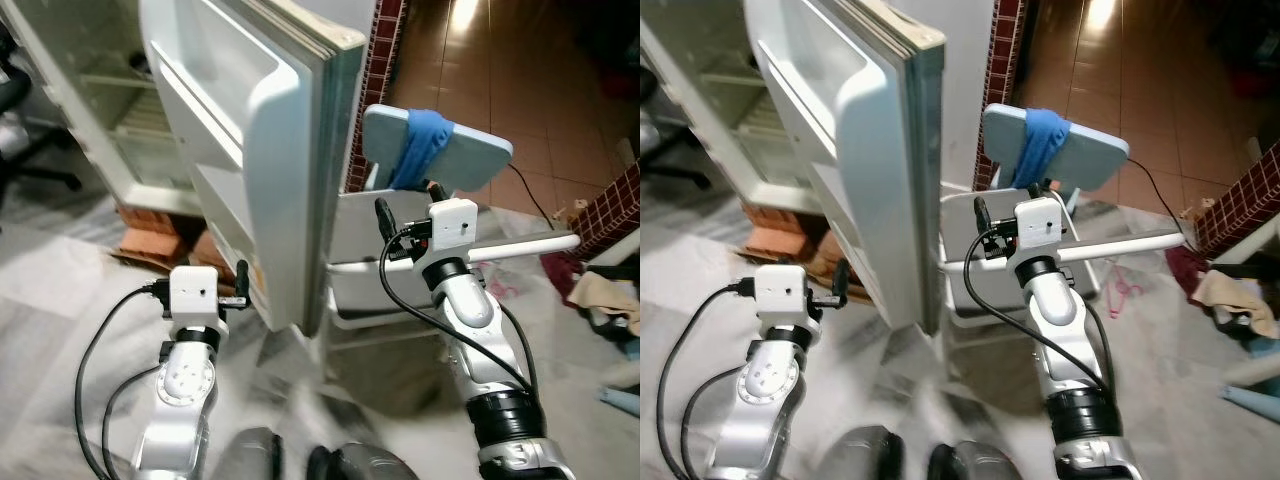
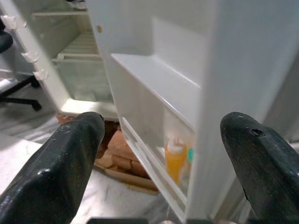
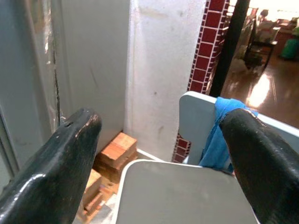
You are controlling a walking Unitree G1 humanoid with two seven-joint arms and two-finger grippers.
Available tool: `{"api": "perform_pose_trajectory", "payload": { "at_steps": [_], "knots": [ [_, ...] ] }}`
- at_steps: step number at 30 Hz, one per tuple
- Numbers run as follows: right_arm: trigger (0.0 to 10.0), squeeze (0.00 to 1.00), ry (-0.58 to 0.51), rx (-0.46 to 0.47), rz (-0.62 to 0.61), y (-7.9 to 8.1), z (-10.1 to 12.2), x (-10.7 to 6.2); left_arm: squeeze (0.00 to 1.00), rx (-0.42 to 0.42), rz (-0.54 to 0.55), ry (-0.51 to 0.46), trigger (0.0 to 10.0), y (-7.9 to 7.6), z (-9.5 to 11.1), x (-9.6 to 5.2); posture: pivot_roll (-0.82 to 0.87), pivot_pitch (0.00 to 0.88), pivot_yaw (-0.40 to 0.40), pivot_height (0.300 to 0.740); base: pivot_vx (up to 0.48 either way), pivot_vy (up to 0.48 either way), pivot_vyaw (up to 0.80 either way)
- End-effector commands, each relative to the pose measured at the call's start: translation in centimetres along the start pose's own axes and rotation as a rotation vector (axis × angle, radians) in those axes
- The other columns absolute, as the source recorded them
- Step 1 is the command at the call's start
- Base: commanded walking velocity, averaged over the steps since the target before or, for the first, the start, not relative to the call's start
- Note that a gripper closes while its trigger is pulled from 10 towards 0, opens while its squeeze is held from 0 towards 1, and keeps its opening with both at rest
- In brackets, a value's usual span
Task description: Restocking fridge
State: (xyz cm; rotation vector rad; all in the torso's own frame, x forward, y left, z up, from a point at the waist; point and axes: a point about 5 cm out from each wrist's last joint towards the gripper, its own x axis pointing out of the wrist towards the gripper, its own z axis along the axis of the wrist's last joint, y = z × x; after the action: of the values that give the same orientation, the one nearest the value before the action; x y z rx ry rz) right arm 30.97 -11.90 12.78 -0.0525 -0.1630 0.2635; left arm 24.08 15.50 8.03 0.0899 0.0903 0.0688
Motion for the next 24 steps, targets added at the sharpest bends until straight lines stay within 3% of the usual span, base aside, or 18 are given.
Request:
{"api": "perform_pose_trajectory", "payload": {
  "at_steps": [1, 4, 5, 7, 12, 15, 20, 24],
  "knots": [
    [10.0, 0.0, 0.016, 0.004, 0.006, -0.4, -0.3, -0.2, 0.0, -0.009, 0.005, 0.0, 10.0, 0.0, 0.2, -0.1, 0.09, 0.129, -0.019, 0.74, 0.0, 0.0, 0.0],
    [10.0, 0.0, 0.011, 0.074, 0.046, -0.3, -0.2, 0.0, 0.0, -0.038, 0.043, 0.022, 10.0, 0.7, 0.1, -0.3, 0.1, 0.131, -0.018, 0.74, 0.0, 0.0, 0.0],
    [10.0, 0.0, 0.002, 0.147, 0.06, -0.5, 0.2, 0.5, 0.0, -0.039, 0.068, 0.026, 10.0, 1.1, -0.1, -0.6, 0.1, 0.133, -0.02, 0.74, 0.0, 0.0, 0.0],
    [10.0, 0.0, -0.009, 0.176, 0.069, -0.6, 0.6, 1.1, 0.0, -0.044, 0.082, 0.036, 10.0, 1.4, -0.3, -0.9, 0.1, 0.134, -0.021, 0.74, 0.0, 0.0, 0.0],
    [10.0, 0.0, -0.059, 0.137, 0.091, -0.8, 2.1, 3.4, 0.0, -0.038, 0.128, 0.037, 10.0, 2.5, 0.0, -1.5, 0.15, 0.153, -0.029, 0.74, 0.0, 0.0, 0.32],
    [10.0, 0.0, -0.051, 0.187, 0.071, -0.8, 2.3, 4.2, 0.0, -0.028, 0.148, 0.051, 10.0, 2.9, 0.0, -1.9, 0.17, 0.161, -0.042, 0.74, 0.0, 0.0, 0.8],
    [10.0, 0.0, -0.052, 0.186, 0.07, -0.3, 2.6, 4.9, 0.0, -0.006, 0.153, 0.059, 10.0, 2.8, 0.0, -1.9, 0.18, 0.17, -0.054, 0.74, 0.0, 0.0, 0.8],
    [10.0, 0.0, -0.036, 0.172, 0.023, -0.2, 2.9, 5.5, 0.0, -0.03, 0.168, 0.08, 10.0, 2.4, -0.5, -2.2, 0.17, 0.171, -0.072, 0.74, 0.0, 0.0, 0.0]
  ]
}}
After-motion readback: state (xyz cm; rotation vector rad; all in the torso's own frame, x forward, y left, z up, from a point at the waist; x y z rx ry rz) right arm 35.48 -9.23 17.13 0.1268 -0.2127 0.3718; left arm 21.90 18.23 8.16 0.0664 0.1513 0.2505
